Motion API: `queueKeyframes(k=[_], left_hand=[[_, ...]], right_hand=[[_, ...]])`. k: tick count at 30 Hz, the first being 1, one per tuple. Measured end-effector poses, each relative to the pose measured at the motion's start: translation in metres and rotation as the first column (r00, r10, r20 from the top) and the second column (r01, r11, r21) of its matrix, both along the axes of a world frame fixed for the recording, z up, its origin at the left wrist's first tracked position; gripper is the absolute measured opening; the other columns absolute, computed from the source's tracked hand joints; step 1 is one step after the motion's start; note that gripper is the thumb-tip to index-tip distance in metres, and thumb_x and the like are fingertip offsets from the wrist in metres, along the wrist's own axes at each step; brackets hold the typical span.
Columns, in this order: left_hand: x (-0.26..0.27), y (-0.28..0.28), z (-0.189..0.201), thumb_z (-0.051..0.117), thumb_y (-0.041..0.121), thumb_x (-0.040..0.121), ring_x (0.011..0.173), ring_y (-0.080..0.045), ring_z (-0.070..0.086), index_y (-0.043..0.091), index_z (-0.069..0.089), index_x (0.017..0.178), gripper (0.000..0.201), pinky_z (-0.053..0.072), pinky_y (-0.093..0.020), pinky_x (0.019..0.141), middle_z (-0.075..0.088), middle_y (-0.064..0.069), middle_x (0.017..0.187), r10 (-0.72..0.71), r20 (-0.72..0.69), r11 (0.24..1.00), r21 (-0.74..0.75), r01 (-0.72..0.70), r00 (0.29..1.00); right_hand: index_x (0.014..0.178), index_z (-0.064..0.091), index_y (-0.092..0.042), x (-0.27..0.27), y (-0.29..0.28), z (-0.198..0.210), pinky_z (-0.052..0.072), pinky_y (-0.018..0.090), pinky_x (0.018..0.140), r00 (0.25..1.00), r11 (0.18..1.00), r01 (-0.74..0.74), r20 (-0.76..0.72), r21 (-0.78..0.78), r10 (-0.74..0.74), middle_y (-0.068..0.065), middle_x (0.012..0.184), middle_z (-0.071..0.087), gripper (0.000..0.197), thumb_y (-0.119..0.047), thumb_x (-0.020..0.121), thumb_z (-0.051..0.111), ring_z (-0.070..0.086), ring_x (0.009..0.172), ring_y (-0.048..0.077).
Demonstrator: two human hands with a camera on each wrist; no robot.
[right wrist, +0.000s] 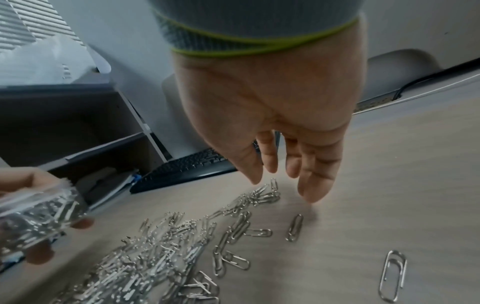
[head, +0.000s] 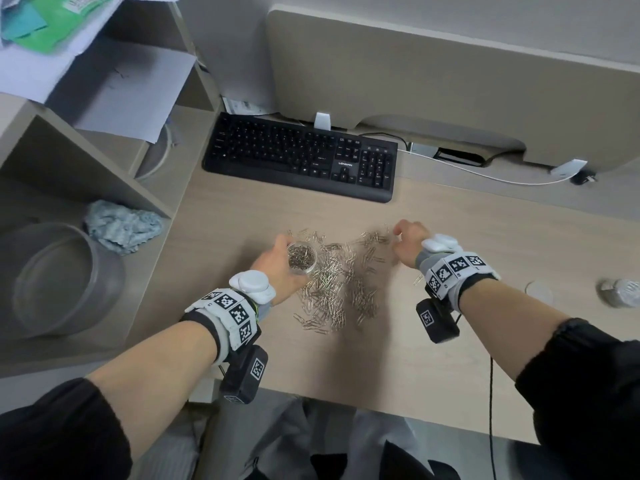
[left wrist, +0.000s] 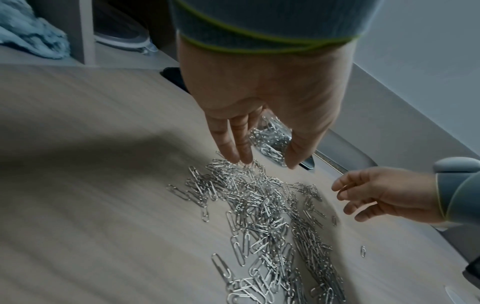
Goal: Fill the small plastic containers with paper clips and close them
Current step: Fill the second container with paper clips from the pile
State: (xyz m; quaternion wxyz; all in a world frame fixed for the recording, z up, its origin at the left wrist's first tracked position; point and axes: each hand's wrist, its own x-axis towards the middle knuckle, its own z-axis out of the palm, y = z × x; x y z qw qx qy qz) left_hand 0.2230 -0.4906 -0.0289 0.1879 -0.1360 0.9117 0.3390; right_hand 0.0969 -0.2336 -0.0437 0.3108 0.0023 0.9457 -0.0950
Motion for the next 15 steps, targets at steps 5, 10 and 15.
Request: queueKeyframes(k=[5,10,15], left_hand=[[0.002,-0.009,-0.005,0.077,0.032,0.073,0.081,-0.021,0.067,0.023,0.038,0.122,0.063,0.056,-0.041,0.075,0.068,0.0,0.095,0.024,0.014,1.0,0.0,-0.024,1.0],[0.0,-0.014,-0.009,0.077,0.033,0.072,0.082,-0.023,0.065,0.021,0.037,0.122,0.066,0.056,-0.04,0.075,0.067,-0.002,0.097,0.038,0.04,0.999,-0.007,-0.038,0.998],[0.0,-0.016,-0.01,0.078,0.033,0.074,0.083,-0.024,0.063,0.02,0.037,0.123,0.065,0.052,-0.035,0.073,0.065,-0.002,0.096,0.051,0.039,0.999,-0.014,-0.05,0.998]], right_hand=[[0.131,0.049,-0.011,-0.015,-0.009,-0.02,0.045,0.043,0.095,1.0,0.999,0.007,-0.01,0.031,-0.007,0.017,0.132,0.047,0.042,-0.021,0.091,0.057,0.053,0.115,0.037],[0.128,0.044,-0.013,-0.016,-0.037,-0.019,0.051,0.04,0.075,0.99,0.985,-0.139,-0.02,0.1,0.141,0.009,0.121,0.043,0.059,-0.055,0.088,0.055,0.058,0.094,0.031],[0.132,0.041,-0.018,0.019,-0.072,-0.023,0.051,0.039,0.076,0.926,0.928,-0.373,-0.047,0.029,0.374,0.006,0.12,0.046,0.075,-0.068,0.078,0.059,0.054,0.099,0.027]])
